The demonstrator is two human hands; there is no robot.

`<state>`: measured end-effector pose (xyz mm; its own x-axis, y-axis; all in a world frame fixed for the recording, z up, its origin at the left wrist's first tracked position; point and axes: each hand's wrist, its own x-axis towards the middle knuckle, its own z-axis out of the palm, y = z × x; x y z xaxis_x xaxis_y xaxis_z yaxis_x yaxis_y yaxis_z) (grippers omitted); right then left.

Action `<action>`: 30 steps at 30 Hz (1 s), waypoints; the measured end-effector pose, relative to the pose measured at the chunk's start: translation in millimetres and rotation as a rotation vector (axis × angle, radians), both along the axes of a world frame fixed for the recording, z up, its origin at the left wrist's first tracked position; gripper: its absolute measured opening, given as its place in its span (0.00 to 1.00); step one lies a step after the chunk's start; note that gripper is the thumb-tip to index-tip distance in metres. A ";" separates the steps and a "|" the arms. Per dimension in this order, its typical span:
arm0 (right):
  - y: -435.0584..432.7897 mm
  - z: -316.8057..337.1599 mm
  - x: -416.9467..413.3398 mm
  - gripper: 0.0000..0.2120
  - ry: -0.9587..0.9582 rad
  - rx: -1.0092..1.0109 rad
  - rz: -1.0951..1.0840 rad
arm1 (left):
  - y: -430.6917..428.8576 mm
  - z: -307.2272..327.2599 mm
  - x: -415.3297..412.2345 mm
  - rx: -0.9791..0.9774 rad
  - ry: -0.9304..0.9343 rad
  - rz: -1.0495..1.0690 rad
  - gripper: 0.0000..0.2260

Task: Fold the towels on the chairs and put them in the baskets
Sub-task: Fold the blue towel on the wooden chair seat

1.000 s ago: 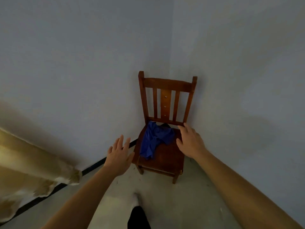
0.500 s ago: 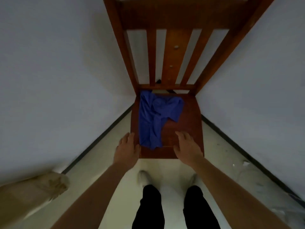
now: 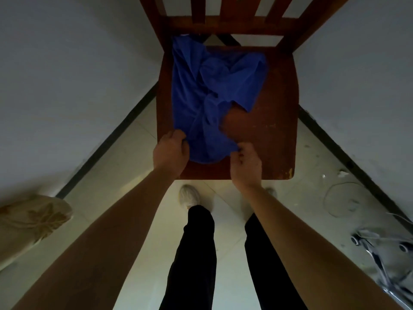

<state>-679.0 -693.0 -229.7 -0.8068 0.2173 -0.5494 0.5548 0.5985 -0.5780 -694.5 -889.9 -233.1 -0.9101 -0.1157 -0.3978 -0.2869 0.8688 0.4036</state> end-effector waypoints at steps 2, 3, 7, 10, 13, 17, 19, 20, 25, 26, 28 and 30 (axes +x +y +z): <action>27.4 4.5 -15.8 0.08 -0.018 0.022 -0.298 | 6.3 7.1 -4.7 0.163 -0.007 0.396 0.06; 39.7 6.2 -21.3 0.09 0.005 0.045 -0.396 | 9.0 9.0 -5.0 0.247 -0.018 0.593 0.05; 59.4 10.0 -26.4 0.08 0.119 0.106 -0.244 | 26.6 12.2 0.2 0.515 -0.106 1.122 0.05; 67.1 0.7 -20.4 0.09 -0.050 0.162 0.010 | 26.7 6.6 9.2 0.490 -0.211 1.270 0.06; 80.3 -8.8 -9.8 0.11 -0.212 0.210 0.162 | 13.9 -0.5 22.2 0.311 -0.358 1.056 0.09; 90.3 -15.2 5.9 0.10 -0.171 0.172 0.302 | 12.2 -2.3 34.7 -0.039 -0.282 0.606 0.20; 91.4 -14.9 12.6 0.10 -0.133 0.162 0.385 | 17.6 -1.2 40.3 -0.137 -0.130 0.318 0.22; 94.9 -14.3 17.0 0.09 -0.111 0.162 0.419 | 23.8 -1.9 41.7 -0.167 -0.065 0.191 0.23; 96.8 -14.8 28.3 0.08 -0.010 0.147 0.548 | 48.7 -5.5 3.2 -0.166 0.231 -0.132 0.25; 95.9 -15.5 29.0 0.08 -0.004 0.139 0.553 | 55.0 -3.4 -13.4 -0.147 0.279 -0.159 0.24; 97.4 -16.0 29.0 0.08 0.003 0.126 0.535 | 74.8 1.1 -50.0 -0.105 0.394 -0.227 0.21; 99.0 -16.2 28.7 0.08 0.010 0.114 0.506 | 99.4 4.1 -84.8 -0.041 0.503 -0.333 0.17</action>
